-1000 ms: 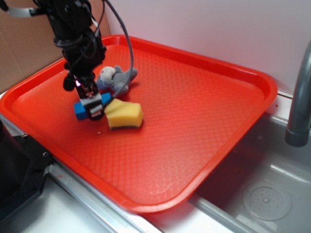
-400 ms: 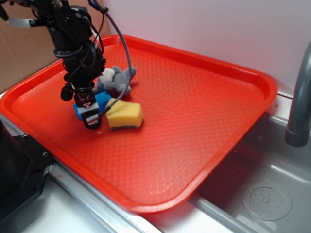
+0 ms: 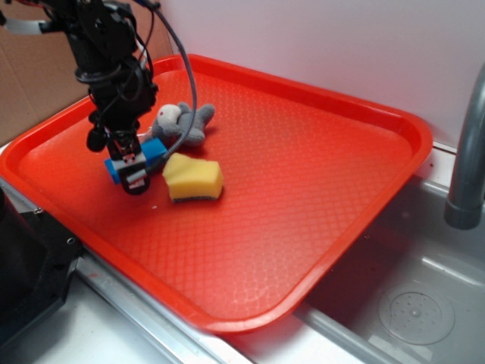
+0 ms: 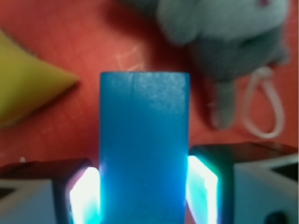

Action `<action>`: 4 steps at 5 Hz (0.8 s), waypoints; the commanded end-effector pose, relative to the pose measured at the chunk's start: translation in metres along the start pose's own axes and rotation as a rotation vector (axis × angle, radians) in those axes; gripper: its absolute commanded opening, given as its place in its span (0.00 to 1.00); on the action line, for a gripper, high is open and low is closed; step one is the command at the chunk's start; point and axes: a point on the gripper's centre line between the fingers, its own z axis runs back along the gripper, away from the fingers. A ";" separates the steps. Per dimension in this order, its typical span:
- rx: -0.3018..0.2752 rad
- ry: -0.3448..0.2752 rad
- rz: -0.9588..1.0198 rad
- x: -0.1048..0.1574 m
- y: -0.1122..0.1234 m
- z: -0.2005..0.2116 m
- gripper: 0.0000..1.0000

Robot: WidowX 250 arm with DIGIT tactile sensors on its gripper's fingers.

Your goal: Grab the blue block.

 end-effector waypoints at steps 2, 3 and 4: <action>0.007 -0.032 0.378 0.009 -0.020 0.118 0.00; -0.049 -0.039 0.420 0.002 -0.023 0.146 0.00; -0.094 -0.059 0.495 -0.006 -0.016 0.158 0.00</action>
